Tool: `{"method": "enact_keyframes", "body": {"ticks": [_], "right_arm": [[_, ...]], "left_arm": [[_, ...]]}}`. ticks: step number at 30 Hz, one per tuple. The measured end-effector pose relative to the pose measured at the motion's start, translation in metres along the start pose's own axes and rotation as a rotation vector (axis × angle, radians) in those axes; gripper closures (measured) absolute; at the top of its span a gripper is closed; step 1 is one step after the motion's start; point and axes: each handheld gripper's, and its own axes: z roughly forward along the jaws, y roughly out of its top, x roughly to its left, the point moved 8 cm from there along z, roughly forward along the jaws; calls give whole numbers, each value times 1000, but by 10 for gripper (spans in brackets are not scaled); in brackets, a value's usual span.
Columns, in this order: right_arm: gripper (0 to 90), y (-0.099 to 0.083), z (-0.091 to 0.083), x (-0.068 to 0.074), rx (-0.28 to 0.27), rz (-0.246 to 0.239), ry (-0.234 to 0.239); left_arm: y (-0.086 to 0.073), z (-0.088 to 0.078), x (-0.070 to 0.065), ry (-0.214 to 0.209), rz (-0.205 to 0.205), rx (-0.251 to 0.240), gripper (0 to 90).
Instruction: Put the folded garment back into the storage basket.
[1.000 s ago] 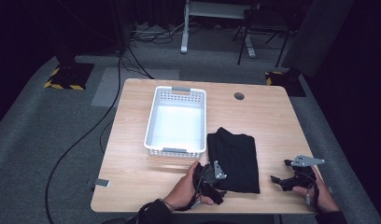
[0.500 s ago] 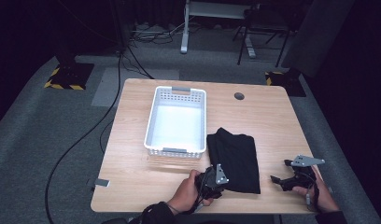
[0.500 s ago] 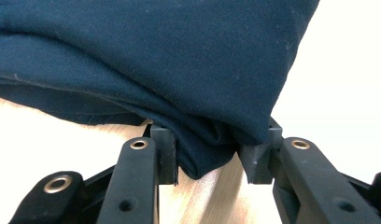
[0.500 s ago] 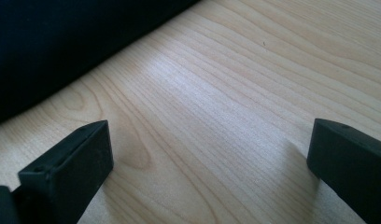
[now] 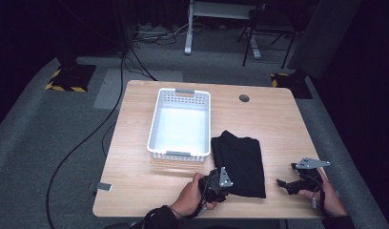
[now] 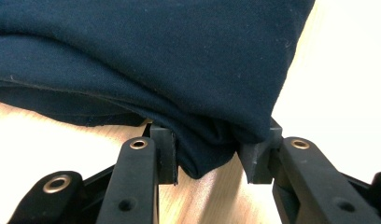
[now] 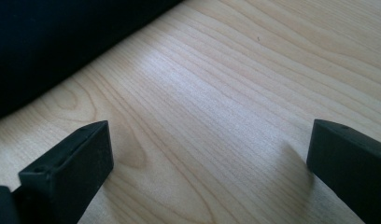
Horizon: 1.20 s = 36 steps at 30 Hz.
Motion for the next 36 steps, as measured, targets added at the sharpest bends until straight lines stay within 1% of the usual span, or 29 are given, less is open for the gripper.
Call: {"method": "enact_keyframes", "body": {"ticks": [4,6,9,15,21,26,36], "right_arm": [[40,3,0,2,10,9,-11],[39,5,0,4,13,10,-6],[37,10,-1,6,3,18,-2],[35,16,-2,9,1,16,5],[35,24,-1,14,15,-3,-1],[35,30,-1,18,11,-17,-3],[35,40,2,26,23,-43,14]], "left_arm": [[0,0,0,-2,0,-2,631],[0,0,0,-1,0,-2,630],[0,0,0,-1,-4,-3,629],[0,0,-1,-1,-7,-6,626],[0,0,-1,0,-9,-8,625],[0,0,0,3,-6,-9,625],[0,0,0,2,-8,-10,625]]}}
